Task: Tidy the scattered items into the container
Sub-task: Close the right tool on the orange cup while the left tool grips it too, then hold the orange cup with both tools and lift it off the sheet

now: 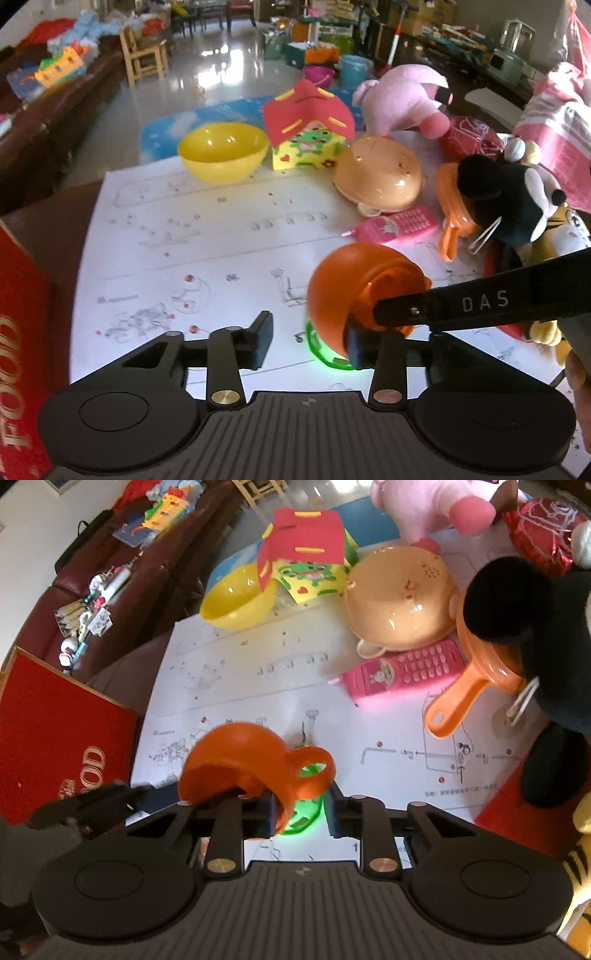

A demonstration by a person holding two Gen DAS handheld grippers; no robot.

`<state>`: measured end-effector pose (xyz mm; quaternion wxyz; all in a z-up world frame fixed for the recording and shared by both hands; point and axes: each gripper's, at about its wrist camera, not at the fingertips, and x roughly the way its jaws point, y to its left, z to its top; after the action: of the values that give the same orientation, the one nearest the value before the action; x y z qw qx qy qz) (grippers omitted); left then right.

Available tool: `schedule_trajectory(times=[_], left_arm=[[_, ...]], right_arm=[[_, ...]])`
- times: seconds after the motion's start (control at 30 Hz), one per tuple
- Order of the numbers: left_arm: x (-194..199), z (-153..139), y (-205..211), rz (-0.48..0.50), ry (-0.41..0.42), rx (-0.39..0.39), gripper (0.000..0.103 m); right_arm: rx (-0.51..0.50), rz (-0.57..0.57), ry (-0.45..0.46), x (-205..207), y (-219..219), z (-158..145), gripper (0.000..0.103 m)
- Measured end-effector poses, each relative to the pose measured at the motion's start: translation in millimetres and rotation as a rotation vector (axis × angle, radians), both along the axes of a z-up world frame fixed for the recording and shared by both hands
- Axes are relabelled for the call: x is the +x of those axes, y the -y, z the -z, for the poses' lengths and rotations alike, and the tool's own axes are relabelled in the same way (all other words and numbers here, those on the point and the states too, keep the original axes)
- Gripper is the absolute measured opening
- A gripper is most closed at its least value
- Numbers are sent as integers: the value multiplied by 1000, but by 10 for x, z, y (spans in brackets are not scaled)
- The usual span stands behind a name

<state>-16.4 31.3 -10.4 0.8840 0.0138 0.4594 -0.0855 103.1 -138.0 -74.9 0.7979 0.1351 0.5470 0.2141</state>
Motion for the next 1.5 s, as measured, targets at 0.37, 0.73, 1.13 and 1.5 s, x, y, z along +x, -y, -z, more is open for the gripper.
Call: schedule_trajectory(times=[0.37,0.73,1.13,1.5], left_arm=[[54,-13,100,32,-104,-23,11],[223,-26,35,-13,-230,-81,8],[339,-67,119,-5,-266,-34,22],[362,-57,126,27,-266,-5,27]], right_arm=[[41,27,-55,-54,128,7,39],[64,-6,22,-250,302,-182,44],[-117,-128,207,-445,358,-318,35],[-277,-326,396,-479,-42,-288,32]])
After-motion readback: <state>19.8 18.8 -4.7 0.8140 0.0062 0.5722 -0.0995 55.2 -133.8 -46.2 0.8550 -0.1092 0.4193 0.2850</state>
